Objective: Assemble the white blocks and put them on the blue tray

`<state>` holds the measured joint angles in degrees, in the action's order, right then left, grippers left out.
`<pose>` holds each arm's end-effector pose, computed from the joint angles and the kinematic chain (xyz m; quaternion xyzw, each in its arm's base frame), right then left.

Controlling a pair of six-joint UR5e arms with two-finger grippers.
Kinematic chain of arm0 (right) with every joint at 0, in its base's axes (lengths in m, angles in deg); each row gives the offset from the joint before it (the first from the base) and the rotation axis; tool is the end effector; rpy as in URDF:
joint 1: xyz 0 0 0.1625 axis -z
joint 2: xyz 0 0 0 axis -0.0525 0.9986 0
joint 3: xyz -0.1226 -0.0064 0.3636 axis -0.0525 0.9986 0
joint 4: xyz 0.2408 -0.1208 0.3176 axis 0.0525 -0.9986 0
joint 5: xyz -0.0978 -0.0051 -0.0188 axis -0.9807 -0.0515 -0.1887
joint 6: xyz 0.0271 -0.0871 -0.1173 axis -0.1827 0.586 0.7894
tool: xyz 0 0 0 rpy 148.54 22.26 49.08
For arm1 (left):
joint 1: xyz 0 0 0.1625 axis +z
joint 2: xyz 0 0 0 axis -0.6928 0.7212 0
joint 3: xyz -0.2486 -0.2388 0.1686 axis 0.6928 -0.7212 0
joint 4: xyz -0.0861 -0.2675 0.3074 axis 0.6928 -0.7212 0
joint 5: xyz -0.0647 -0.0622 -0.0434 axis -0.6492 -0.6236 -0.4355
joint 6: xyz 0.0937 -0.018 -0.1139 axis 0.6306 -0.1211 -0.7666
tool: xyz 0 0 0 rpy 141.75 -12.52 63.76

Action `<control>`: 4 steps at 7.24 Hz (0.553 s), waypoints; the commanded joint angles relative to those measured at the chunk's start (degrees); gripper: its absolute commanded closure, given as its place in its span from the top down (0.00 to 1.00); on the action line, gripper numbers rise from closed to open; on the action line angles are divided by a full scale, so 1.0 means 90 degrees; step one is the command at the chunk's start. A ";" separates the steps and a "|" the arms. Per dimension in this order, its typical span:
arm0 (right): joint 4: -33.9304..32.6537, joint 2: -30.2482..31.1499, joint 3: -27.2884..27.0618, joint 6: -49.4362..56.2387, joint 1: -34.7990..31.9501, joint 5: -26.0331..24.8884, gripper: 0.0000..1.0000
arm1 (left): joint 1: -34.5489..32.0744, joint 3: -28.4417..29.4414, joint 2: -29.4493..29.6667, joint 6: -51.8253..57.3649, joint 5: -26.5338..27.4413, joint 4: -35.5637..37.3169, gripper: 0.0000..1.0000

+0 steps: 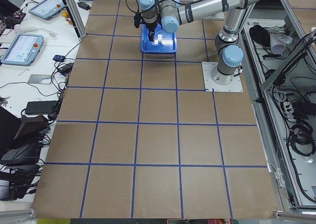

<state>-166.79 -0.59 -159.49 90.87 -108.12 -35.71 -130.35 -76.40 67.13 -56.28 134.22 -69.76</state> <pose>0.3221 -0.4582 0.1506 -0.6288 0.7767 0.0325 0.0177 -0.1398 -0.4926 0.2897 -0.0545 -0.9888 -0.0489 0.1301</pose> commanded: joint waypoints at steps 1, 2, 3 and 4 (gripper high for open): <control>0.0805 0.0680 0.0099 -0.0971 0.0713 0.0030 0.94 | -0.0008 0.1139 -0.0110 0.0008 0.0557 -0.0852 1.00; 0.0925 0.0828 0.0207 -0.1703 0.0881 0.0020 0.99 | -0.0008 0.1200 -0.0236 -0.0002 0.1419 -0.0814 1.00; 0.1225 0.1023 0.0382 -0.3141 0.1018 0.0020 0.99 | -0.0018 0.1201 -0.0334 -0.0089 0.1553 -0.0755 1.00; 0.1354 0.1170 0.0596 -0.4422 0.1154 0.0010 1.00 | -0.0028 0.1181 -0.0441 -0.0061 0.1583 -0.0513 1.00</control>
<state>-156.66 8.07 -156.25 65.05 -99.37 -35.55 -130.51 -65.88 64.32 -56.76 146.90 -76.14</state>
